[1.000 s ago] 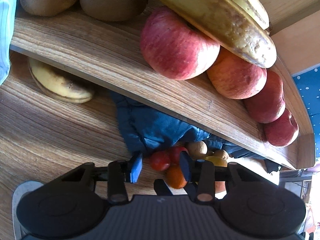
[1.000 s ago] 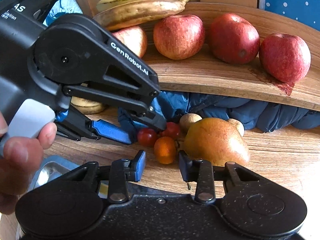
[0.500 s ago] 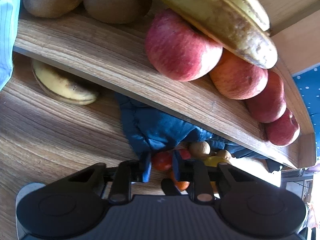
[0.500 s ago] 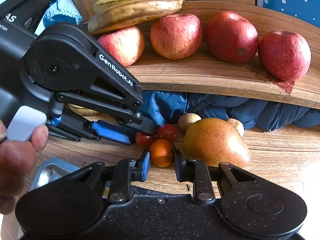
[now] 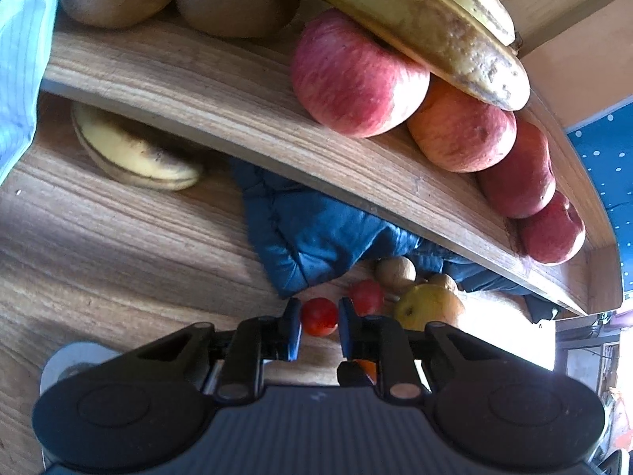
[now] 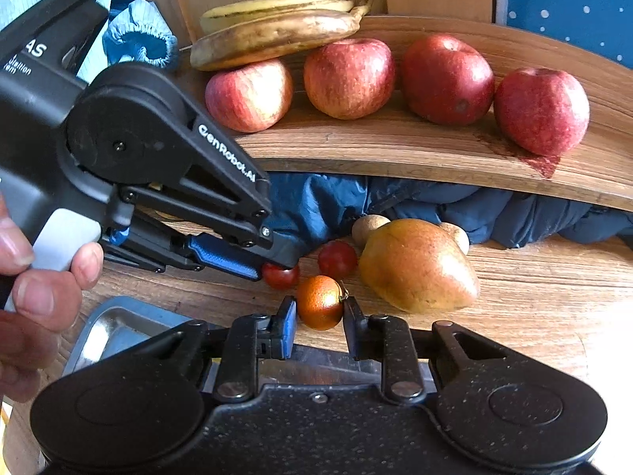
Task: Organize fruits
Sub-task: 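Grasp a cherry tomato with the left tool while the right grasps another tomato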
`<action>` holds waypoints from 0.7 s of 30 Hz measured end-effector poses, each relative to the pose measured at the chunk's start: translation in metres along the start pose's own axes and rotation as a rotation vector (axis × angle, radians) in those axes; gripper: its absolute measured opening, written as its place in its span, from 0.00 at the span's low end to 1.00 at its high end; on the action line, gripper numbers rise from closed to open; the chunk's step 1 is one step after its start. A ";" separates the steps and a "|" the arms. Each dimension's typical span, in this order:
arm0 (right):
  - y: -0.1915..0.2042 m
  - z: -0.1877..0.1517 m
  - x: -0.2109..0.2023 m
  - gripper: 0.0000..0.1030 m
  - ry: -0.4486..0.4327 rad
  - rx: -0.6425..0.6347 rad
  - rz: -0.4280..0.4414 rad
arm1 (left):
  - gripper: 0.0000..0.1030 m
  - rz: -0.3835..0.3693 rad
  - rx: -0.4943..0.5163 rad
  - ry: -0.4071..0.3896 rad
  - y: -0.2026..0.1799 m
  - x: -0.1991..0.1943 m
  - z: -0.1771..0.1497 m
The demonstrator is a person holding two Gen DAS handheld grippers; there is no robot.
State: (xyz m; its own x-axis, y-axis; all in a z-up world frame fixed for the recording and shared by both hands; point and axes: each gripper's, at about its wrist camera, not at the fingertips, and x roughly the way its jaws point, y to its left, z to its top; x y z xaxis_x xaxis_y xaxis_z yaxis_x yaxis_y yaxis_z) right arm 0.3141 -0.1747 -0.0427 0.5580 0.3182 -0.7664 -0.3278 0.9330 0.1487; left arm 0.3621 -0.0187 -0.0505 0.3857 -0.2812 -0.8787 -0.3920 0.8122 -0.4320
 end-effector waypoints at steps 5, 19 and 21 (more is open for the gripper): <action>0.002 -0.003 -0.009 0.26 -0.014 0.016 -0.014 | 0.20 -0.017 0.014 -0.004 -0.002 -0.006 -0.006; 0.010 -0.026 -0.035 0.26 -0.050 0.045 -0.060 | 0.20 -0.063 0.084 0.010 -0.008 -0.019 -0.029; 0.013 -0.031 -0.039 0.26 -0.054 0.052 -0.071 | 0.20 -0.066 0.096 0.016 -0.008 -0.020 -0.034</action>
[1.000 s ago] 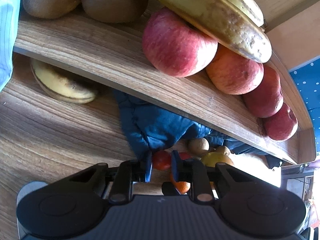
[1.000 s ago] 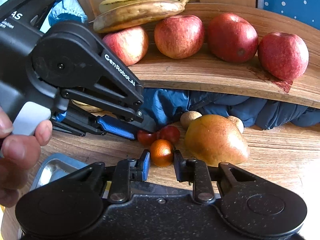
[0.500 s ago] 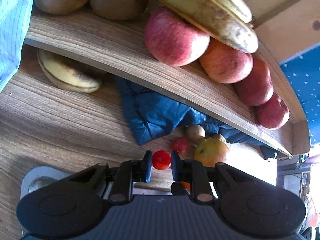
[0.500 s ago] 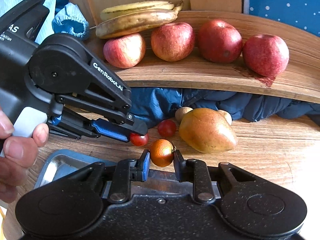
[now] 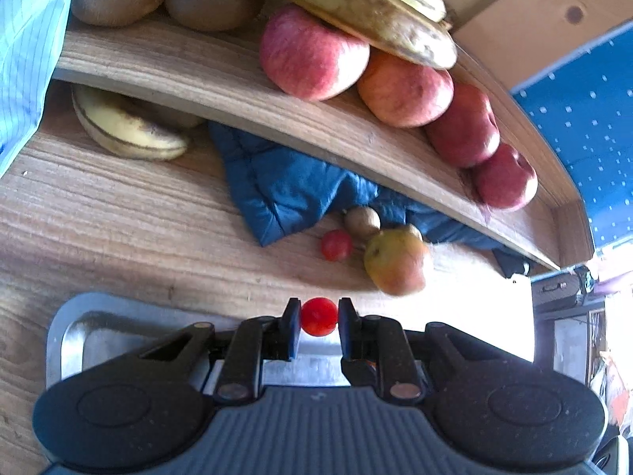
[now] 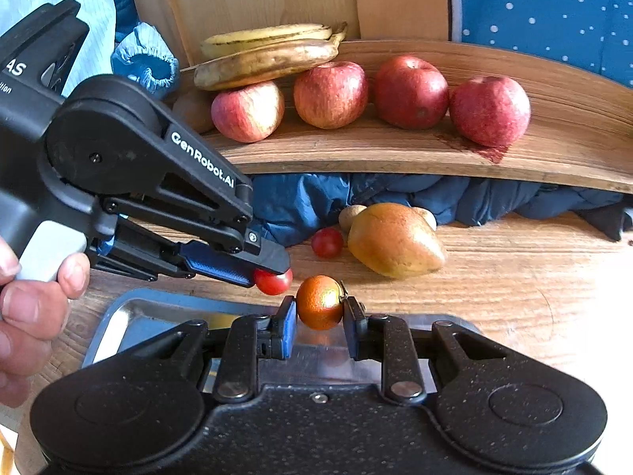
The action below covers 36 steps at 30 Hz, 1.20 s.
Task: Organize fruits
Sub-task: 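Grasp a cherry tomato with the left tool while the right grasps another tomato, then carry both cherry tomatoes onto the steel tray and lower them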
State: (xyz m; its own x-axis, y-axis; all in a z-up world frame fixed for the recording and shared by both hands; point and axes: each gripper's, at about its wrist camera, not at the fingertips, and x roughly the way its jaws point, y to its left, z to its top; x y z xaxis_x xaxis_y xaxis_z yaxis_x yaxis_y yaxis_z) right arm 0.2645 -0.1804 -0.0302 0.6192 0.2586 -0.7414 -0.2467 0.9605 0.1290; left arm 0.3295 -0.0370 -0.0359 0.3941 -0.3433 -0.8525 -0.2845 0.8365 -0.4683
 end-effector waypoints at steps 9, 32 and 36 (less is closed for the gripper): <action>0.008 -0.021 -0.020 0.26 -0.006 0.031 -0.036 | 0.20 -0.020 0.064 0.037 -0.004 -0.005 -0.023; 0.015 -0.091 -0.081 0.26 0.000 0.123 -0.172 | 0.20 -0.041 0.332 0.141 -0.003 -0.025 -0.078; 0.019 -0.101 -0.088 0.26 0.010 0.138 -0.181 | 0.20 -0.039 0.358 0.149 -0.001 -0.028 -0.085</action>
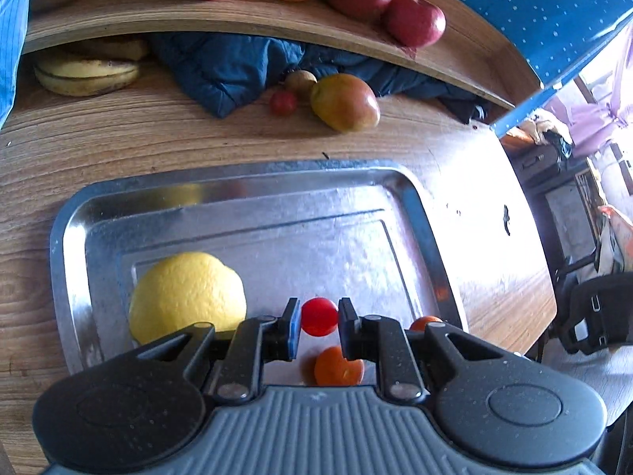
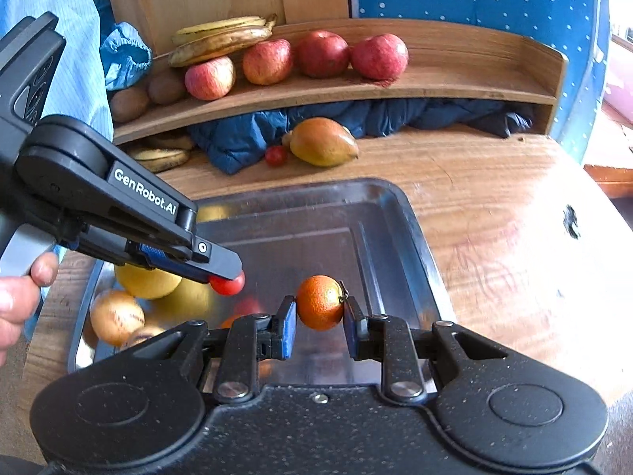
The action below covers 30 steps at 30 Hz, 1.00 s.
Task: Organize fruits
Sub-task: 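Carry both cherry tomatoes onto the steel tray and lower them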
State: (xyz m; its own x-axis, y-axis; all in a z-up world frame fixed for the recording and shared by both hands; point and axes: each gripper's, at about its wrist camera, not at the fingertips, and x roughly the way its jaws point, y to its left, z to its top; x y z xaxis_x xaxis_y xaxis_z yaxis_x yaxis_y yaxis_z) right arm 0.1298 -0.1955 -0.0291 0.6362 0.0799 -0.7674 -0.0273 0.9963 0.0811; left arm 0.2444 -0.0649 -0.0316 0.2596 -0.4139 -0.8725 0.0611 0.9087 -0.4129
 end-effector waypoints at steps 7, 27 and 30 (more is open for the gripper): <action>0.006 -0.016 -0.008 0.26 0.016 0.013 -0.008 | 0.20 0.004 0.042 0.007 -0.002 -0.001 -0.008; 0.014 -0.026 -0.010 0.26 0.047 -0.026 0.035 | 0.21 0.043 0.095 0.003 0.003 -0.007 -0.022; 0.016 -0.025 -0.009 0.26 0.048 -0.036 0.036 | 0.21 0.044 0.096 0.003 0.003 -0.007 -0.023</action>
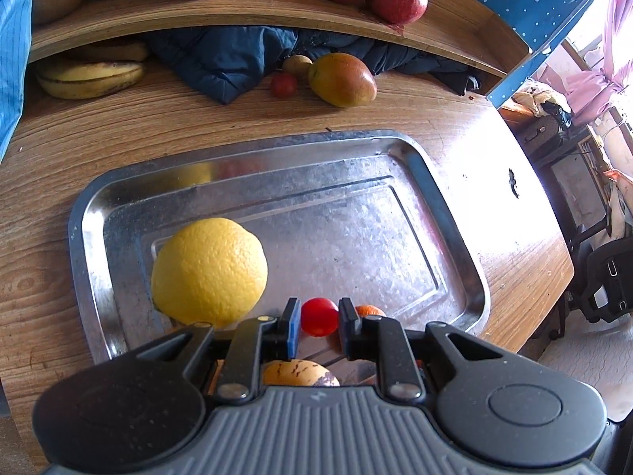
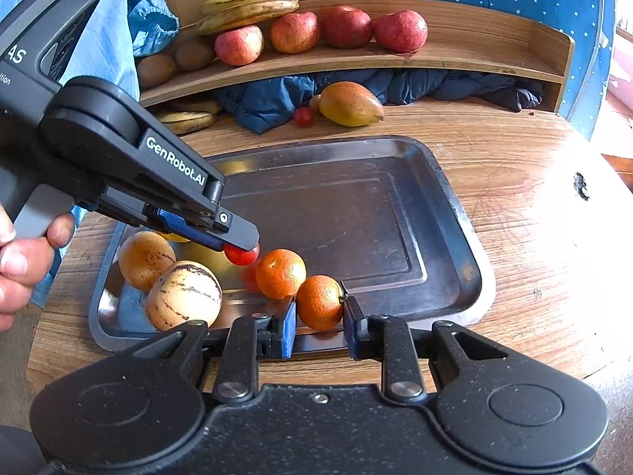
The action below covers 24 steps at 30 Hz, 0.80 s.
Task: Organize fruits
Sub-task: 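Carry both cherry tomatoes onto the steel tray and lower them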
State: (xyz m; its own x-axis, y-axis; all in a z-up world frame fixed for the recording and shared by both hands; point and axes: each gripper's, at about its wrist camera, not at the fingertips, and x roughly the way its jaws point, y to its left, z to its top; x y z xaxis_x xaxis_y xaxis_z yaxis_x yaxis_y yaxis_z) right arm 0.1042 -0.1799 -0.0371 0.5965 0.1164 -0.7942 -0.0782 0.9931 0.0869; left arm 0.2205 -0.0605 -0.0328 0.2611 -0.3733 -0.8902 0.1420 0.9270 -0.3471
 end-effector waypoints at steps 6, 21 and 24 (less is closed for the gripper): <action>0.002 -0.001 0.000 0.26 0.001 -0.015 0.006 | 0.21 0.001 0.015 0.004 -0.002 0.000 -0.003; 0.007 -0.002 0.002 0.28 -0.001 -0.030 0.014 | 0.25 -0.004 0.036 0.011 -0.002 -0.003 -0.005; 0.007 -0.002 0.002 0.30 0.001 -0.034 0.019 | 0.33 -0.004 0.042 0.007 -0.001 -0.007 -0.005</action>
State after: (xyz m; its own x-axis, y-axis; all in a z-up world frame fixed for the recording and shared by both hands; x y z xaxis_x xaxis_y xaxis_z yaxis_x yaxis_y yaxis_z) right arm 0.1036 -0.1729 -0.0389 0.5940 0.1349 -0.7930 -0.1163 0.9899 0.0813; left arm 0.2138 -0.0588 -0.0275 0.2534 -0.3769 -0.8909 0.1835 0.9230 -0.3383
